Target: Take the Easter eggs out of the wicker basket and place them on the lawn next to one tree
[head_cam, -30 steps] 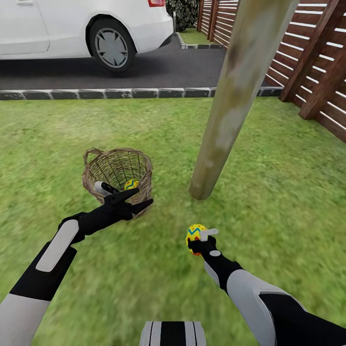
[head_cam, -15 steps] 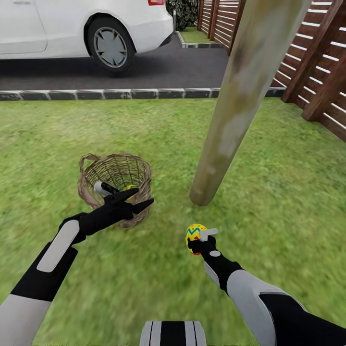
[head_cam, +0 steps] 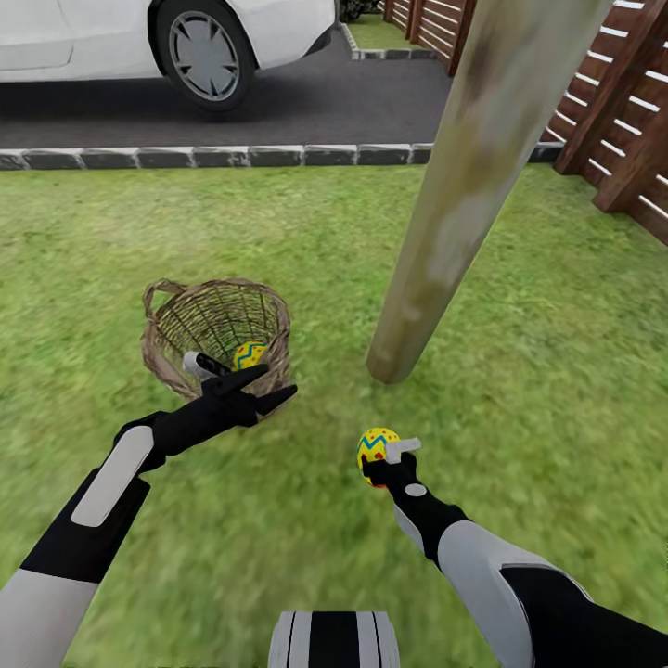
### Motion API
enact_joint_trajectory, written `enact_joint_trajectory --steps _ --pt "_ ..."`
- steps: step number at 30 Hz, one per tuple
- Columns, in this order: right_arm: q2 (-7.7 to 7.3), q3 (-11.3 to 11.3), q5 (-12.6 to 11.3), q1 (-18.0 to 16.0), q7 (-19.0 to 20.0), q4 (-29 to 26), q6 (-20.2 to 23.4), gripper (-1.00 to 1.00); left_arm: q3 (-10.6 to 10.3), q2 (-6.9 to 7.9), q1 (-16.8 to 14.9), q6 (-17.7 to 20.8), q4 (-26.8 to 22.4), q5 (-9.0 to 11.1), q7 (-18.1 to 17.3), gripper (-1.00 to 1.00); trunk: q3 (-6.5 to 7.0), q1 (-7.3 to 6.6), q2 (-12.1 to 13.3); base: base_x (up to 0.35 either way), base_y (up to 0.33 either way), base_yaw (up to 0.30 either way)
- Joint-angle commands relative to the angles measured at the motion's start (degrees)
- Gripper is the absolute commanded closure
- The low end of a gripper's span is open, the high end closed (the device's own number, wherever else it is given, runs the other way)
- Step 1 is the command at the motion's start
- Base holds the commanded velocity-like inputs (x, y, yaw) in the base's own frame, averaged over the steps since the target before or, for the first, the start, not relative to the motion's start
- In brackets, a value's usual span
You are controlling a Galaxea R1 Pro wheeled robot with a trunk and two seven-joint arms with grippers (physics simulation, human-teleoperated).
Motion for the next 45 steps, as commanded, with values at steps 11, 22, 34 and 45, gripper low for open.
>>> enact_joint_trajectory --steps 11,22,34,45 --pt "0.03 -0.4 0.6 0.0 -0.2 0.1 0.2 1.0 -0.1 0.02 0.0 0.2 0.0 0.1 -0.1 -1.0 -2.48 0.27 -0.2 0.0 0.0 0.0" --pt "0.03 -0.5 0.7 0.0 -0.4 0.1 0.0 1.0 -0.1 0.02 0.0 0.1 0.0 0.3 -0.3 -1.0 -3.59 0.4 -0.2 0.0 0.0 0.0" --pt "0.03 -0.5 0.5 0.0 -0.3 0.0 -0.3 1.0 -0.1 0.03 0.0 0.2 0.0 0.3 -0.2 -1.0 -4.03 0.45 -0.3 0.0 0.0 0.0" --pt "0.03 -0.5 0.5 0.0 -0.5 0.0 0.0 1.0 0.0 0.05 0.0 0.2 0.0 0.4 -0.3 -1.0 -4.91 0.55 -0.3 0.0 0.0 0.0"
